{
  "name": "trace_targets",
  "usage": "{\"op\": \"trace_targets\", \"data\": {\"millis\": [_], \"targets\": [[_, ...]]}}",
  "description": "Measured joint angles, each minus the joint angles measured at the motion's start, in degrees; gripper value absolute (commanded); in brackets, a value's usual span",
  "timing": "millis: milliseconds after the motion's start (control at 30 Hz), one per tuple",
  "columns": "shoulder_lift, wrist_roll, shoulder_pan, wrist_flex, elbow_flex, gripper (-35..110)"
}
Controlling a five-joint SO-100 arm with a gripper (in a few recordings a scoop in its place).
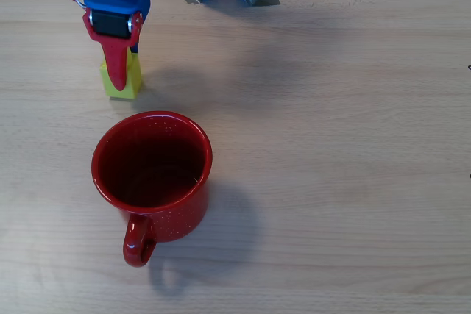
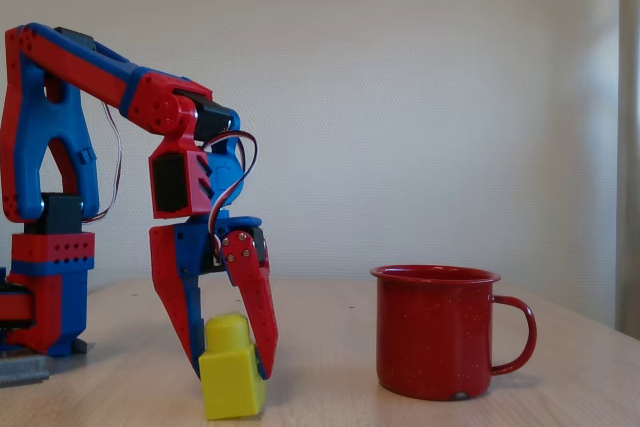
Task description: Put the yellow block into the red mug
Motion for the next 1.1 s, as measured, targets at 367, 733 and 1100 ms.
{"op": "trace_targets", "data": {"millis": [367,733,1100], "targets": [[6.33,5.8,-3.43,17.14,-14.59,0],[6.24,12.66,-13.54,35.95,-41.66,0],[1.49,18.81,-19.69,41.92,-56.87,0]]}}
